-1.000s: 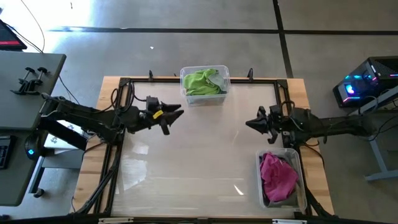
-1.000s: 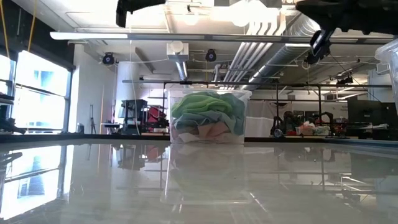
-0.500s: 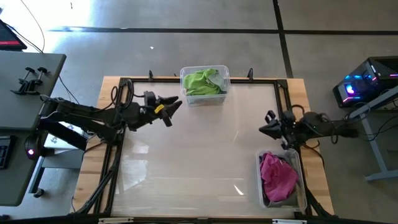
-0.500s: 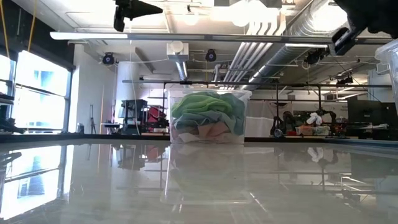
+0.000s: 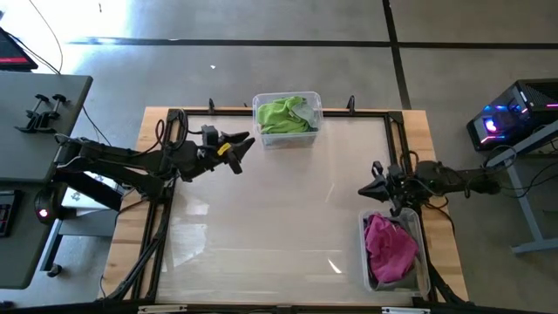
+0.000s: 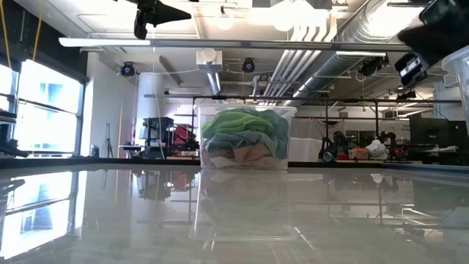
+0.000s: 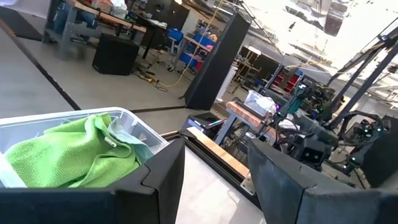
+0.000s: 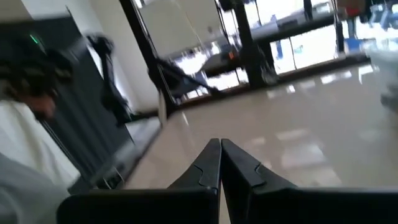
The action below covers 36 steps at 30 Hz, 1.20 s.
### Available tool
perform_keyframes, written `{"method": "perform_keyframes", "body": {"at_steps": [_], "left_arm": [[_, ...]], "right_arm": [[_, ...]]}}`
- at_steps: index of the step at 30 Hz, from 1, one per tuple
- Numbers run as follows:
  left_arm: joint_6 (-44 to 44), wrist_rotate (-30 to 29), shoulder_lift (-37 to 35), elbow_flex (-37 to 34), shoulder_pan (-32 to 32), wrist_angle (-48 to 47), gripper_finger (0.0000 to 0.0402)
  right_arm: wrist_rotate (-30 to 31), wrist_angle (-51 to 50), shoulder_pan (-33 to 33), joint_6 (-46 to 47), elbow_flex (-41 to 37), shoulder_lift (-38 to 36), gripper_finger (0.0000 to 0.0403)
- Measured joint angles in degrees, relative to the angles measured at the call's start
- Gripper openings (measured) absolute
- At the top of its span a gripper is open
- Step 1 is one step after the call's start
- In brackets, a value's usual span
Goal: Sort towels by color in basket
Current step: Return to Home Position
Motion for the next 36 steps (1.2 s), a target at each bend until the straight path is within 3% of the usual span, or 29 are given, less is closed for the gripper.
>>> {"method": "perform_keyframes", "body": {"at_steps": [7,16,28,36], "left_arm": [[0.0,0.0,0.0,0.0,0.4,-0.9,0.0162],[0.0,0.0,0.0,0.0,0.5,-2.4,0.0162],[-1.9,0.3,0.0,0.0,0.5,-4.4,0.0162],[1.6,8.2,0.0,0.0,0.4,-4.5,0.0162]], "right_arm": [[1.1,-9.1,-0.1,-0.8,0.0,0.0,0.0],[2.4,-1.3,-0.4,1.0,-4.0,0.7,0.0],[4.8,-1.3,-0.6,3.1,-4.0,0.6,0.0],[4.0,-1.4,-0.6,5.7,-4.0,0.6,0.0]]}}
